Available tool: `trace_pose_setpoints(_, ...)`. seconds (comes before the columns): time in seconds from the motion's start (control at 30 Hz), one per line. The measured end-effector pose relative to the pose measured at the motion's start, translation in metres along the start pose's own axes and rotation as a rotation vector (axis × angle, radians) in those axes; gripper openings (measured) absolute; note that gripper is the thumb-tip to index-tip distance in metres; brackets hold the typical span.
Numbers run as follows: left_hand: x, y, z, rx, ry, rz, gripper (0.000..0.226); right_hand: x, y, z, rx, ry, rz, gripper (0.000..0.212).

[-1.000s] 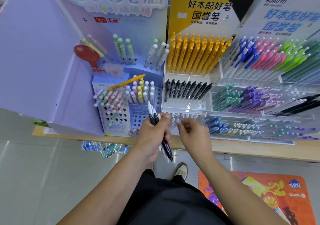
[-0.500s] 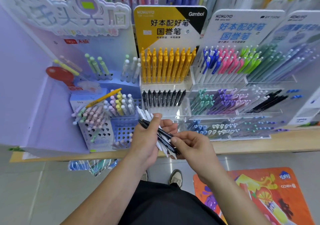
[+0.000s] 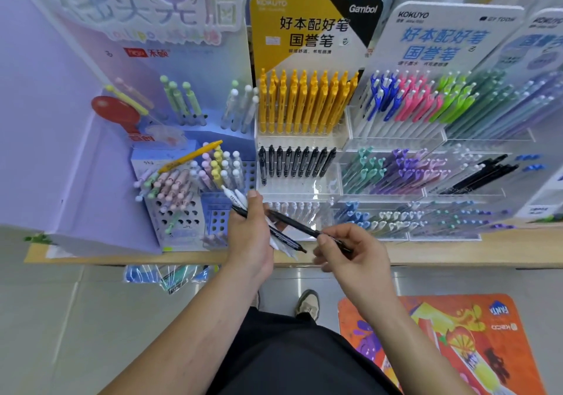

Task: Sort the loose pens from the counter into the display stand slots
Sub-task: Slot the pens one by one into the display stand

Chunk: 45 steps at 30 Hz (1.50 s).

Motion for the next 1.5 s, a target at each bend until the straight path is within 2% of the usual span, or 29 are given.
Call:
trace_pose_setpoints(0.17, 0.023, -0.004, 0.004, -0.129, -0.204, -0.001, 0.026, 0.027, -0.011, -0.001, 0.08, 0.051, 0.121, 0.011)
trace_pose_setpoints(0.37, 0.028, 0.004, 0.0, -0.153, -0.248, -0.055, 0.027, -0.01, -0.035, -0.002, 0.367, 0.499, 0.135, 0.009)
trace_pose_setpoints(0.57, 0.026, 0.014, 0.007, -0.205, -0.291, -0.143, 0.045, -0.034, -0.052, 0.013, 0.408, 0.621, 0.111, 0.014)
trace_pose_setpoints(0.73, 0.033, 0.019, 0.006, -0.206, -0.301, -0.142, 0.047, -0.046, -0.059, 0.03, 0.407, 0.734, 0.057, 0.016)
trace_pose_setpoints(0.93, 0.031, 0.018, 0.007, -0.19, -0.276, -0.174, 0.038, -0.048, -0.073, 0.017, 0.335, 0.567, 0.15, 0.017)
trace_pose_setpoints(1.03, 0.031, 0.016, 0.008, -0.187, -0.285, -0.165, 0.038, -0.054, -0.076, 0.017, 0.334, 0.592, 0.183, 0.014)
trace_pose_setpoints(1.1, 0.032, 0.014, 0.009, -0.192, -0.268, -0.154, 0.035, -0.058, -0.073, 0.023, 0.326, 0.595, 0.183, 0.021)
trace_pose_setpoints(1.17, 0.032, 0.014, 0.01, -0.197, -0.269, -0.15, 0.033, -0.053, -0.072, 0.029, 0.223, 0.453, 0.172, 0.028)
trace_pose_setpoints(1.23, 0.032, 0.014, 0.012, -0.201, -0.275, -0.156, 0.034, -0.048, -0.076, 0.033, 0.117, 0.318, 0.181, 0.026)
trace_pose_setpoints(1.33, 0.028, 0.018, 0.016, -0.21, -0.28, -0.186, 0.039, -0.053, -0.082, 0.029, 0.153, 0.424, 0.18, 0.018)
trace_pose_setpoints(1.5, 0.021, 0.015, 0.019, -0.209, -0.267, -0.212, 0.038, -0.059, -0.083, 0.028, 0.183, 0.567, 0.143, 0.022)
Point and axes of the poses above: each hand's wrist, its own y-axis away from the middle knuckle, its own x-axis out of the back of the hand, z = x × y, the point moved 9 cm from there along -y, towards the middle knuckle, and after that the axes turned 15 degrees about -x, right-handed, at the moved point
